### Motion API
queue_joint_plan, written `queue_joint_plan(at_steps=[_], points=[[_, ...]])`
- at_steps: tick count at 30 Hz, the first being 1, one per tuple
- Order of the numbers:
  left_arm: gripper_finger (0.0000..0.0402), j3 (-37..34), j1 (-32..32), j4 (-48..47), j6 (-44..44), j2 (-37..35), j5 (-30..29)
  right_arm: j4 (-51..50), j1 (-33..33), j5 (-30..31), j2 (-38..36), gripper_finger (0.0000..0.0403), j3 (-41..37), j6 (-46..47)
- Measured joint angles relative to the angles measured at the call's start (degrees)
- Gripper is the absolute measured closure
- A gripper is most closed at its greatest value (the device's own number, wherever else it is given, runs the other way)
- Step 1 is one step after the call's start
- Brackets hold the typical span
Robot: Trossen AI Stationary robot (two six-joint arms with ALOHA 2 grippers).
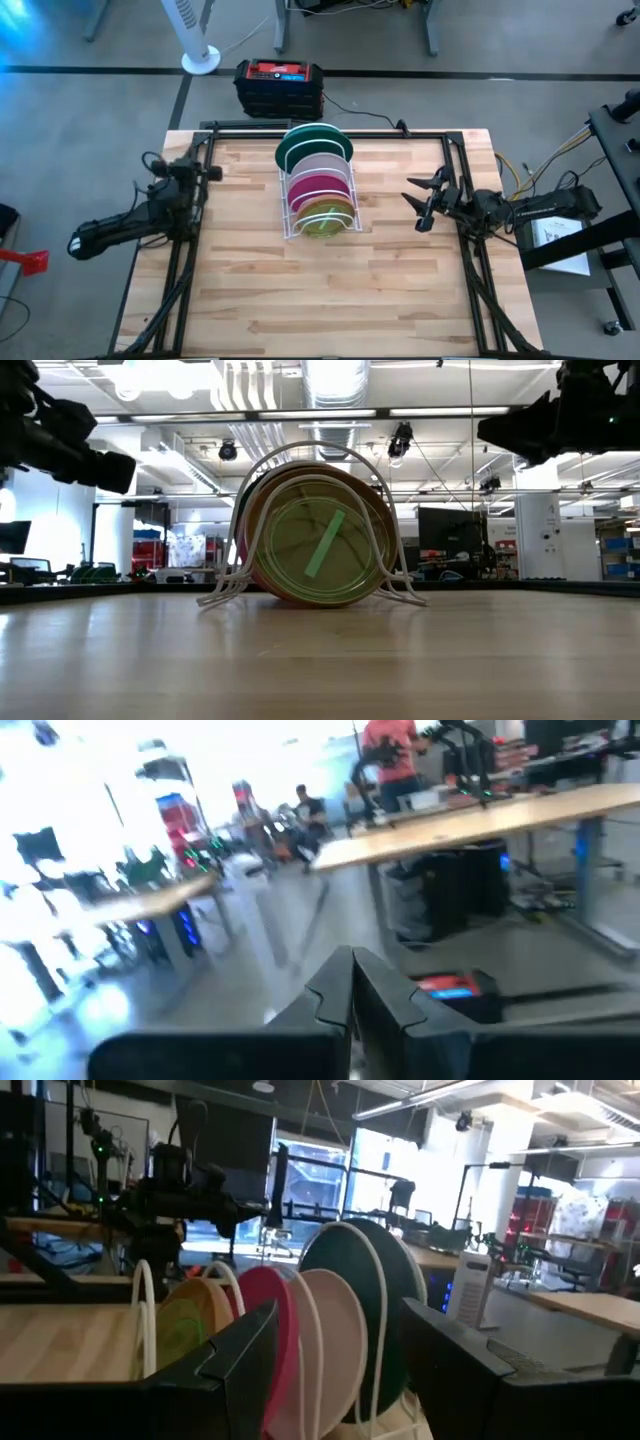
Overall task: Sort dishes
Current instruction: Return to Home Position
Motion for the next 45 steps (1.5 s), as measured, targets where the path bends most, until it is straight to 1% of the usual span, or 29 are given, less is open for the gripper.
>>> queue_joint_plan(at_steps=[2,3,4,9,12,16,17,19,21,26,36,39,41,45], points=[[0.0401,-2.1,1.9,7.3,7.4,0.5,1.8,-0.2,0.0,-0.2,-0.1,0.0204,0.0,0.7],[0.0401,-3.1,3.1,9.2,10.1,0.6,3.4,-0.6,0.0,-0.8,-0.2,0.0204,0.0,1.0],[0.0401,-3.1,4.6,8.4,11.2,1.0,5.0,-1.0,0.0,-1.7,-0.2,0.0204,0.0,1.5],[0.0401,-2.9,12.0,3.4,10.4,1.8,13.5,-2.0,0.0,-6.7,-0.1,0.0204,0.0,5.4],[0.0401,-3.1,15.5,2.8,8.3,2.4,17.1,-2.7,0.0,-7.0,0.0,0.0204,0.0,7.2],[0.0401,-3.1,18.1,1.2,5.6,3.2,17.2,-2.6,0.0,-8.0,0.0,0.0204,0.0,7.7],[0.0401,-3.1,18.5,1.2,5.5,3.5,17.2,-2.6,0.0,-7.2,0.0,0.0204,0.0,7.4],[0.0401,-3.1,18.7,1.2,5.3,3.9,17.2,-3.3,0.0,-3.6,0.0,0.0204,0.0,7.5],[0.0401,-3.1,18.6,1.2,5.3,4.3,17.2,-4.4,0.0,-2.6,0.0,0.0204,0.0,9.6],[0.0401,-2.1,18.6,1.2,5.3,5.5,17.2,-4.3,0.0,-2.5,0.0,0.0204,0.0,15.5],[0.0401,-0.5,18.6,1.2,5.3,7.4,17.3,-4.5,0.0,-2.4,-0.2,0.0204,0.0,16.7],[0.0401,-0.5,18.6,1.2,5.3,7.8,17.2,-6.0,0.2,-2.4,-2.9,0.0204,0.0,16.7],[0.0401,-0.5,18.6,1.2,5.3,7.9,17.3,-7.1,0.1,-2.3,-5.4,0.0204,0.1,15.2],[0.0401,-0.5,18.6,1.2,5.3,7.9,17.3,-12.7,0.0,-2.2,-12.2,0.0204,0.1,4.8]])
